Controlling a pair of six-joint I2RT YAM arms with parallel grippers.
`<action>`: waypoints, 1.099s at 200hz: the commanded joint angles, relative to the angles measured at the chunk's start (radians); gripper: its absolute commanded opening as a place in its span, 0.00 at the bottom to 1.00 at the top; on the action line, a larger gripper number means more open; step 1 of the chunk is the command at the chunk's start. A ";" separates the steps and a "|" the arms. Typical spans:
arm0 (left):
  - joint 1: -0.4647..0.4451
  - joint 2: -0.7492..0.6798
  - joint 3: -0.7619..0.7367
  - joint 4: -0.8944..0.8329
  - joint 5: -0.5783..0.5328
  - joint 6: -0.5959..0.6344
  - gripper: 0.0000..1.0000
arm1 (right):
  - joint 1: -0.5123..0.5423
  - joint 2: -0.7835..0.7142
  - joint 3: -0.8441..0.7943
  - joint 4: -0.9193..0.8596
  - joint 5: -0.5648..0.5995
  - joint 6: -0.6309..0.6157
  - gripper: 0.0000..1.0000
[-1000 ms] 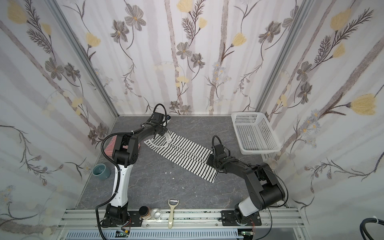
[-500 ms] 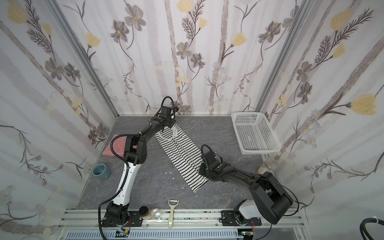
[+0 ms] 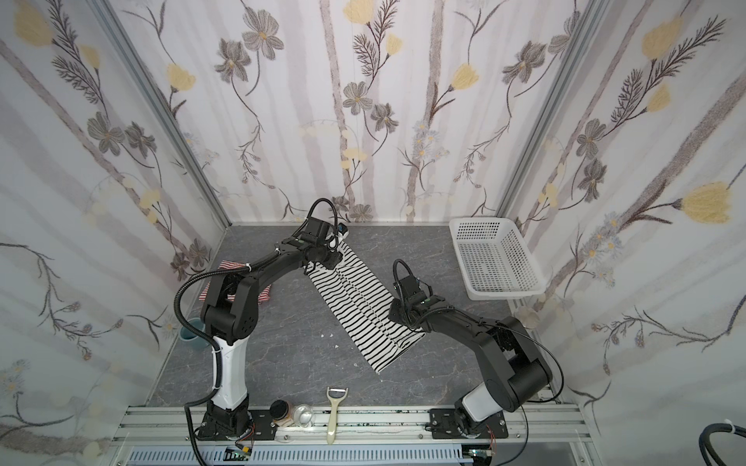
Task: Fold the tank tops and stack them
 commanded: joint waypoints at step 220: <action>-0.066 0.347 0.289 -0.061 -0.100 0.059 0.55 | 0.147 -0.031 -0.218 0.159 -0.035 0.157 0.37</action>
